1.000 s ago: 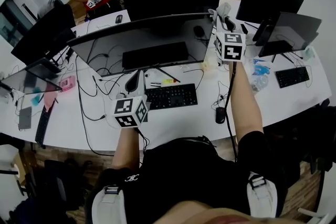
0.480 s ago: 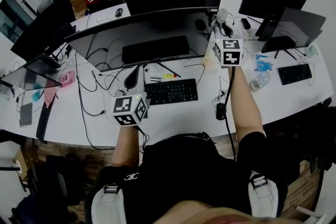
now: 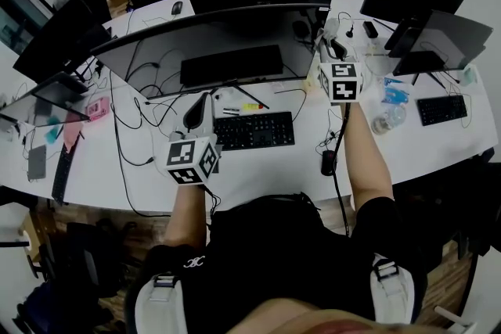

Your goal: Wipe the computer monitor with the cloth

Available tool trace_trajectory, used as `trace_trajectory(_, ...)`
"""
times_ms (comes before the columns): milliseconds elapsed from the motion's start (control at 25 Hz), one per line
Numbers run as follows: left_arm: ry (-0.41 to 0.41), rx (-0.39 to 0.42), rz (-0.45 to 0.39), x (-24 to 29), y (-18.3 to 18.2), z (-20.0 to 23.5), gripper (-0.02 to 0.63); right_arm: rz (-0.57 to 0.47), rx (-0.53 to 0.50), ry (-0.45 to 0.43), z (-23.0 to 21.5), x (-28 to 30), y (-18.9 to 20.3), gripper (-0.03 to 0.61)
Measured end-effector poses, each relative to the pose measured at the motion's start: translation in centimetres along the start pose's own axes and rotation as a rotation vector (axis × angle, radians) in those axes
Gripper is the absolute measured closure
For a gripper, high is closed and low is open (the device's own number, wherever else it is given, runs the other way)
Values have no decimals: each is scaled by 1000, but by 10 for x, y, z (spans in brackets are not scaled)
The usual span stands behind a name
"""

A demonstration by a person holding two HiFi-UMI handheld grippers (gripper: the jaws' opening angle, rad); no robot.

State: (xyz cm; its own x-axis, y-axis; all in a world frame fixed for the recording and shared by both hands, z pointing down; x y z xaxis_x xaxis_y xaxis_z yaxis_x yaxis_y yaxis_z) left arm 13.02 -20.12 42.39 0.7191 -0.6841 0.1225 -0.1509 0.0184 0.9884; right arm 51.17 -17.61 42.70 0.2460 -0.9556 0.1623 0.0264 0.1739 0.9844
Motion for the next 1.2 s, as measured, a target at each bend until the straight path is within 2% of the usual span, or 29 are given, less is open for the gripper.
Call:
trace_trajectory(760,-68,-28,64,-8,17,12,563,194,-66,-56,8,22,94,546)
trace_trajectory(1200,-130,-33,114,-23,32,30,563,382,-76,-78,17,43,181,546)
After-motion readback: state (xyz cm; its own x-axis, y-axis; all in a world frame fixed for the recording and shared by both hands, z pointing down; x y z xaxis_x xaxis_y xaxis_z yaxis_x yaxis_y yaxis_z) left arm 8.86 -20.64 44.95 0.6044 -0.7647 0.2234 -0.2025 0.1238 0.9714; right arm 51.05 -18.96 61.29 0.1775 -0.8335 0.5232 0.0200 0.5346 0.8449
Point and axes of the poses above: the fingertips, and each gripper's own axes: x forward along the fingers, z to its left, y out of its underside, the point moved 7 cm from there along -x, backward along the fingers, and after that the axes turned 9 degrees about x, right-handed, at the moved point
